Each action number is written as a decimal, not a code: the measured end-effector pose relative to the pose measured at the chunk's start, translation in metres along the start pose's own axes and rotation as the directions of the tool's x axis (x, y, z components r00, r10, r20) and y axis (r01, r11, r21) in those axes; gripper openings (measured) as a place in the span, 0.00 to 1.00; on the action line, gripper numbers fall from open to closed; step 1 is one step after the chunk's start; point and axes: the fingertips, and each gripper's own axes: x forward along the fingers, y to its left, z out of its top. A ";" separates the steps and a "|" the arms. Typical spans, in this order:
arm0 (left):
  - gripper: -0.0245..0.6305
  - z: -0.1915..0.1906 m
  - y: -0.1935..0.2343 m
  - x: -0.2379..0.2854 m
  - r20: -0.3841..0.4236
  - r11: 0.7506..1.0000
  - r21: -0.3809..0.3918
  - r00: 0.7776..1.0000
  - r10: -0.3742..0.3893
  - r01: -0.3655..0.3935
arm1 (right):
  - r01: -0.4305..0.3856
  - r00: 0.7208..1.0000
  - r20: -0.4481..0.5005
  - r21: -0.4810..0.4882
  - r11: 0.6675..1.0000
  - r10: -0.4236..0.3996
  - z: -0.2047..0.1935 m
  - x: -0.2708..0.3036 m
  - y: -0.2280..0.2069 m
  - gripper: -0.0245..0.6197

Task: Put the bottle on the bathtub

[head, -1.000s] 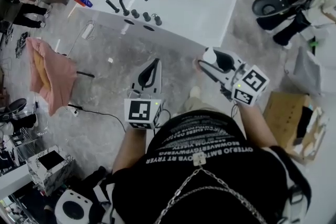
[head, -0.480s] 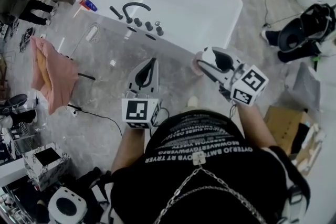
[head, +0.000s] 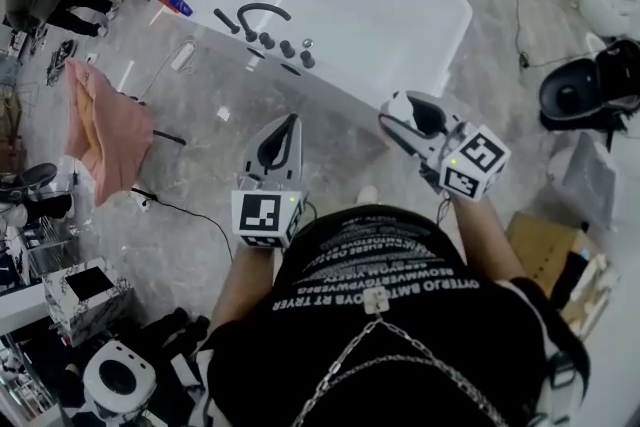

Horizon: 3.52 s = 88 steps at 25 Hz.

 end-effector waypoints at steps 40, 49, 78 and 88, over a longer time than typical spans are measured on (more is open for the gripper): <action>0.04 -0.022 0.133 0.080 -0.103 0.996 -0.003 0.990 -0.094 0.094 | 0.271 0.952 -0.201 0.211 0.939 -0.230 -0.129 0.149 -0.155 0.32; 0.04 -0.029 0.140 0.086 -0.122 0.995 -0.025 0.988 -0.094 0.092 | 0.337 0.925 -0.277 0.285 0.897 -0.259 -0.186 0.164 -0.195 0.32; 0.04 -0.064 0.148 0.084 -0.201 0.997 -0.064 0.979 -0.048 0.035 | 0.414 0.837 -0.457 0.167 0.895 -0.302 -0.284 0.204 -0.265 0.32; 0.04 -0.071 0.139 0.083 -0.208 0.998 -0.046 0.977 -0.046 0.038 | 0.401 0.843 -0.442 0.140 0.905 -0.305 -0.289 0.199 -0.262 0.32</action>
